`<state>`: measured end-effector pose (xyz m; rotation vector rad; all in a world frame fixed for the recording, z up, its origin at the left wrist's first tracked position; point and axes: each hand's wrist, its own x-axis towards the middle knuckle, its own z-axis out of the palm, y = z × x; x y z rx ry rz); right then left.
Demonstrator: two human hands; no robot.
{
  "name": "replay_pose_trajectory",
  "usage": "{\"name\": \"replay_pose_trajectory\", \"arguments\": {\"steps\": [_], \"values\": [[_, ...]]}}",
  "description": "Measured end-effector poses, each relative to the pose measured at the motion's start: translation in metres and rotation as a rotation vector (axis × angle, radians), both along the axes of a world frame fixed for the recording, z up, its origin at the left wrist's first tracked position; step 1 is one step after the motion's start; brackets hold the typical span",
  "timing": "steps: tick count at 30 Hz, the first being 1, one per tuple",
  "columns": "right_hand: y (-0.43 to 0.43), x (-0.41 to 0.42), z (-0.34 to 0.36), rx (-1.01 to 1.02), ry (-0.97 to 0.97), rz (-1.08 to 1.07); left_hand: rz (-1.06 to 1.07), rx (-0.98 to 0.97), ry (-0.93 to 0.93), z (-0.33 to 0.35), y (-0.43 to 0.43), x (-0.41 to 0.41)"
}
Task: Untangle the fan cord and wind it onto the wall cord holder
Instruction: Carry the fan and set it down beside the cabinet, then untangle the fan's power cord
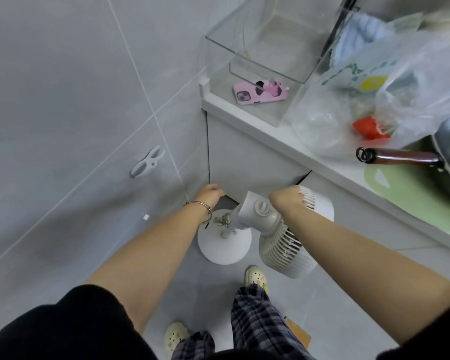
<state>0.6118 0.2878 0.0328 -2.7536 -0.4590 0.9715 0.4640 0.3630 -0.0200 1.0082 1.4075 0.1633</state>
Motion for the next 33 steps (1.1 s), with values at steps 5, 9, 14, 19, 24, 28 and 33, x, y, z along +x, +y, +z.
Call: {"name": "replay_pose_trajectory", "arguments": {"steps": [5,9,14,19,24,28,33], "values": [[-0.002,-0.025,-0.016,0.124,-0.096,0.206,0.052,-0.045,-0.034,-0.012,-0.008,-0.021],[0.000,-0.045,-0.028,0.077,-0.228,0.543,0.116,-0.055,-0.031,-0.030,-0.011,-0.043],[0.016,-0.077,-0.059,-0.010,-0.413,0.994,0.165,-0.045,0.003,-0.071,-0.017,-0.067],[0.024,-0.119,-0.120,-0.111,-0.442,1.112,0.248,-0.022,-0.044,-0.122,-0.025,-0.089],[0.013,-0.153,-0.218,-0.184,-0.381,1.157,0.378,-0.047,-0.066,-0.196,-0.021,-0.114],[0.016,-0.157,-0.305,-0.241,-0.509,1.299,0.479,-0.071,-0.119,-0.270,-0.026,-0.127],[0.017,-0.141,-0.405,-0.399,-0.632,1.330,0.606,-0.200,-0.215,-0.370,-0.044,-0.128]]}}
